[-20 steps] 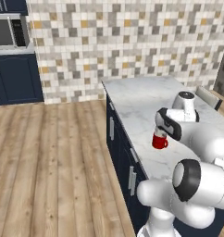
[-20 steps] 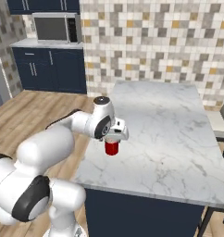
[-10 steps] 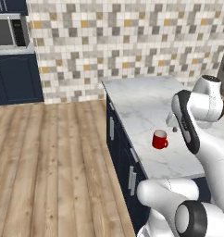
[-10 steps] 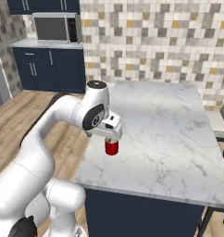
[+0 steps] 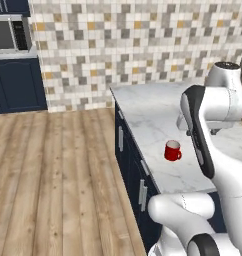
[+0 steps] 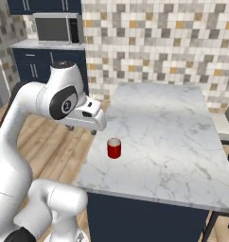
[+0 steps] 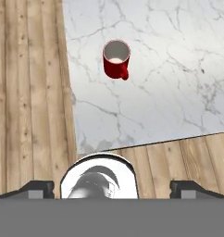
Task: Clear the mugs and bowl far away from the sink.
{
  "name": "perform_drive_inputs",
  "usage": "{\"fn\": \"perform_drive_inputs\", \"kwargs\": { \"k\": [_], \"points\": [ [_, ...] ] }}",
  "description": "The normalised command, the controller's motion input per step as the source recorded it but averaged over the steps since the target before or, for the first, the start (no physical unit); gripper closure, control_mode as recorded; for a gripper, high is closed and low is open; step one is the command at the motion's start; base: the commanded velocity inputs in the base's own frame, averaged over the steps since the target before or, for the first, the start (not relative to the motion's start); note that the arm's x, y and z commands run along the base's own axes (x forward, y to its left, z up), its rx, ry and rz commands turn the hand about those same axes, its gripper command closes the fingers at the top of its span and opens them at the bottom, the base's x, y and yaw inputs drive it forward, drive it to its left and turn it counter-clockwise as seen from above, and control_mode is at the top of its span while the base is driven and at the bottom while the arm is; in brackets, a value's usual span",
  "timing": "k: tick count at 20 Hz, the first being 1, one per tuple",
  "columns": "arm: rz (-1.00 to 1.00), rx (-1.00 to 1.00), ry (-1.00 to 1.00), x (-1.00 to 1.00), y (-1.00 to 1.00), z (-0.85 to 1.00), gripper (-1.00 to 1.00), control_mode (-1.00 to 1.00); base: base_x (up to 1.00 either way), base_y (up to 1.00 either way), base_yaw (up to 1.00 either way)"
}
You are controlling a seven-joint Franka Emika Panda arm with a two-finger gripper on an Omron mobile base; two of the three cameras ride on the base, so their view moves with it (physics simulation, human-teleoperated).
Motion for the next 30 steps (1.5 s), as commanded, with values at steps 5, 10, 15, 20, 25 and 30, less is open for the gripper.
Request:
{"fn": "perform_drive_inputs", "kwargs": {
  "k": [5, 10, 15, 20, 25, 30],
  "points": [
    [-0.01, 0.0, 0.0, -0.72, 0.03, 0.39, -1.0, -1.0, 0.0, 0.0, 0.0],
    [0.0, 0.01, -0.05, -0.58, 0.07, 0.22, -1.0, -1.0, 0.0, 0.0, 0.0],
    [0.0, -0.12, -0.22, -0.11, 0.24, 0.33, -1.0, -1.0, 0.0, 0.0, 0.0],
    [0.0, -0.03, -0.25, -0.11, 0.32, 0.36, -1.0, -1.0, 0.0, 0.0, 0.0],
    [0.0, 0.0, -0.04, -0.07, 0.16, 0.05, -1.0, 1.0, -0.22, 0.8, 0.1],
    [0.0, 0.0, 0.0, 0.0, 0.0, 0.0, -1.0, 1.0, 0.0, 0.84, 0.68]
  ]
}}
